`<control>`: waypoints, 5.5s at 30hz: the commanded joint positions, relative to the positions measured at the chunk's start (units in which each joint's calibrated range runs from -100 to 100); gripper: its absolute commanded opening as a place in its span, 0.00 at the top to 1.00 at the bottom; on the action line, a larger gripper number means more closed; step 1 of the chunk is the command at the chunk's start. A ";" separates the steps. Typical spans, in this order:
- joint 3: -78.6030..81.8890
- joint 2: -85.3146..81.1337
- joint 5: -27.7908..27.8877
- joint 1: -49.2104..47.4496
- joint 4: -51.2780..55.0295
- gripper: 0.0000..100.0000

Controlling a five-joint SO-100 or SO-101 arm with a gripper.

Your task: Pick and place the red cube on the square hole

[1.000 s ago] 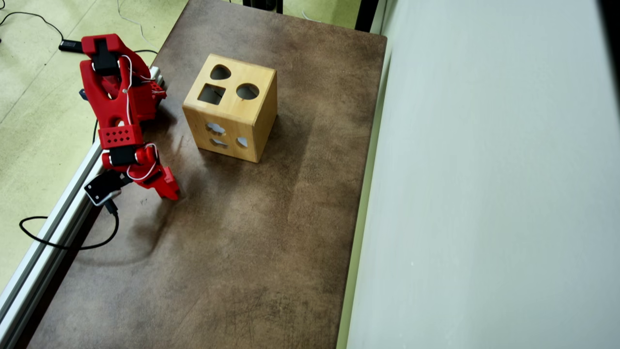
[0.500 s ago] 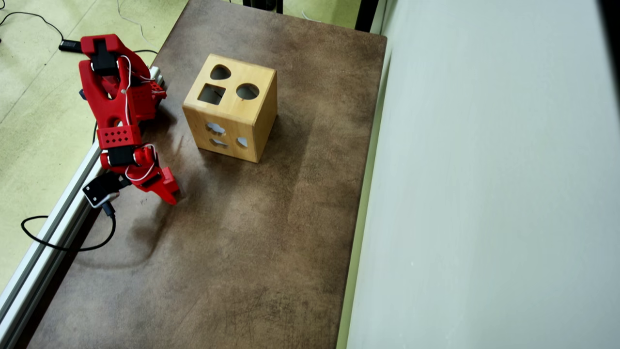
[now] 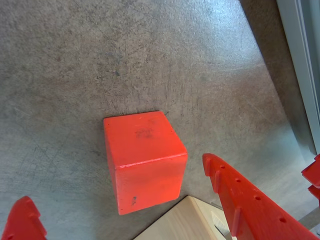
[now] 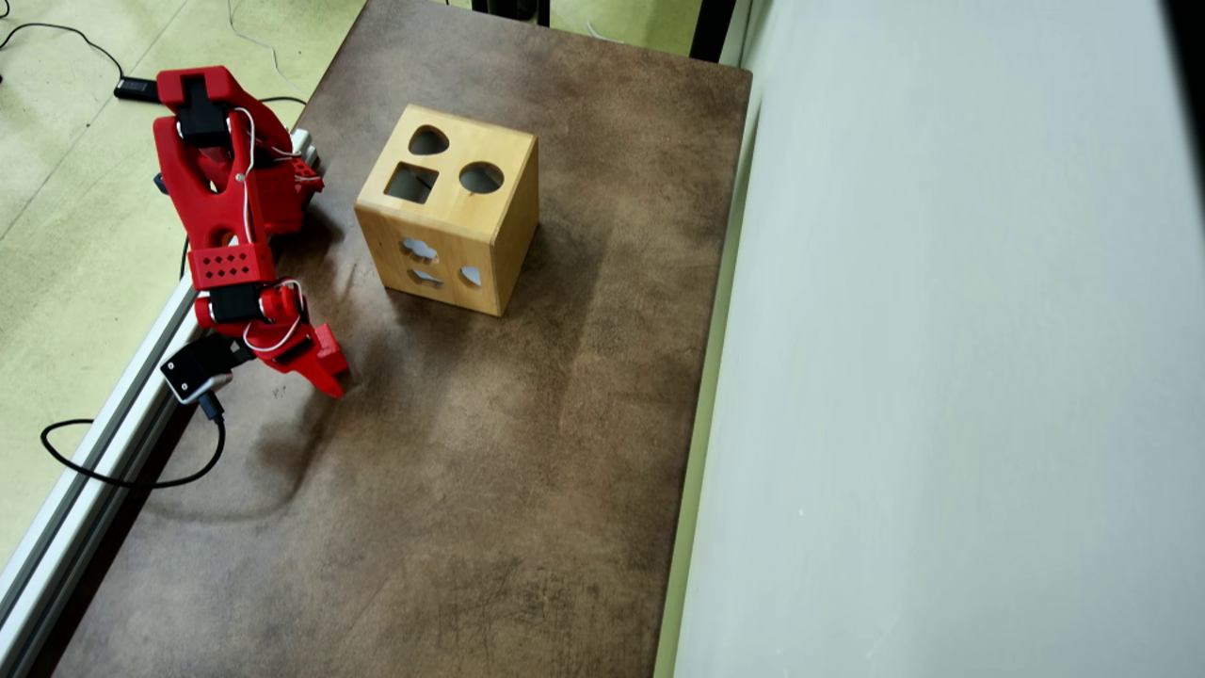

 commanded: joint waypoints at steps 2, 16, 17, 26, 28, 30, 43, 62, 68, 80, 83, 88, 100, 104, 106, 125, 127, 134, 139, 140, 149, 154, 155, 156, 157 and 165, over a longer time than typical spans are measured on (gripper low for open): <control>-0.17 -1.27 -0.15 0.29 0.40 0.54; -1.24 -0.59 -0.20 0.29 -0.64 0.89; -1.24 -0.50 -0.20 0.29 -0.64 0.91; -1.15 -1.52 -0.24 0.29 0.40 0.98; -0.62 -2.37 -0.20 0.29 0.48 0.98; -0.35 -5.51 -0.20 0.21 0.56 0.98; -0.80 -38.72 0.20 -0.53 0.64 0.98; -1.51 -61.99 0.29 -4.91 19.06 0.98; -4.91 -68.87 0.20 -7.37 19.30 0.98; -8.58 -69.55 -0.29 -23.71 19.38 0.98; -8.58 -69.55 -0.83 -28.02 19.46 0.98; -8.49 -69.55 -5.27 -35.08 19.46 0.98; -7.50 -68.78 -13.09 -48.23 19.46 0.98; -7.41 -68.78 -14.02 -48.45 19.54 0.98; -7.41 -68.78 -14.26 -48.45 19.54 0.98; -8.40 -75.66 -14.46 -48.45 19.54 0.98; -8.49 -76.09 -14.46 -48.45 19.54 0.98; -7.41 -75.24 -15.14 -48.38 19.62 0.98; -4.37 -73.20 -15.92 -48.53 19.62 0.98; -3.03 -72.95 -15.92 -48.53 19.62 0.98; 2.60 -72.86 -15.24 -48.53 19.54 0.98; 2.69 -71.93 -15.24 -48.53 19.54 0.98; 2.69 -71.16 -15.24 -48.53 19.54 0.98; 2.69 -70.40 -15.24 -48.53 19.54 0.98; 2.69 -69.72 -15.24 -48.53 19.54 0.98; 2.69 -67.42 -12.55 -48.45 19.54 0.98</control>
